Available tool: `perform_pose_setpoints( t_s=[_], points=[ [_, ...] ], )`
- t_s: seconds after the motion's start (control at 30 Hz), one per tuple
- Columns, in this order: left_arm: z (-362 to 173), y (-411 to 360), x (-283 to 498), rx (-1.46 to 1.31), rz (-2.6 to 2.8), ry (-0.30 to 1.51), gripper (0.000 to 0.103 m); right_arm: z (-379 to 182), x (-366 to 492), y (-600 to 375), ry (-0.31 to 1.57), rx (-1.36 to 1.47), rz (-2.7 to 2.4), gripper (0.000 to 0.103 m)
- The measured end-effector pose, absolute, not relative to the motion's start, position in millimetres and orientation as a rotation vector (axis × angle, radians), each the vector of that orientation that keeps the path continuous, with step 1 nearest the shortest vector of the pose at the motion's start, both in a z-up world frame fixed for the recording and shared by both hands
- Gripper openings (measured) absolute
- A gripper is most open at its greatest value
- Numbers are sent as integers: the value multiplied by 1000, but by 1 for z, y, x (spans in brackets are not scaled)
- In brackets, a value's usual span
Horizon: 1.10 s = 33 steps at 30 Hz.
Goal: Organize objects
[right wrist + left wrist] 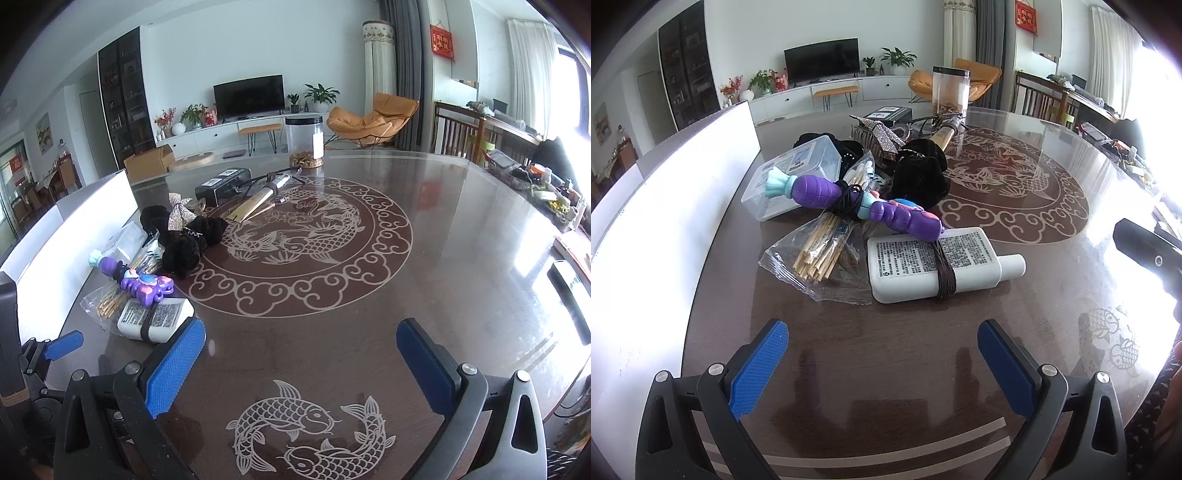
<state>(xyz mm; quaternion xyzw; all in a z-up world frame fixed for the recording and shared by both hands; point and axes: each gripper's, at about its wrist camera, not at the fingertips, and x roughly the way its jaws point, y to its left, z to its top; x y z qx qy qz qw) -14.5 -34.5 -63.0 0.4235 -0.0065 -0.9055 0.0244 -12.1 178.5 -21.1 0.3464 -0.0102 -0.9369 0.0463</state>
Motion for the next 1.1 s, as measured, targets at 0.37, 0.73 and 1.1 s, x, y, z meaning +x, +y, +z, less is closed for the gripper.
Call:
perform_pose_setpoints(
  t_s=[0.37,0.73,1.1],
  points=[
    [-67,-36,-19,1342,-2780,-9,103,-21,-12,178,-38,1062,-2854,103],
    [-71,-38,-20,1366,-2767,8,103,-22,-12,178,-39,1067,-2849,103],
    [-74,-38,-22,1389,-2756,18,103,-22,-12,177,-39,1068,-2849,103]
  ],
)
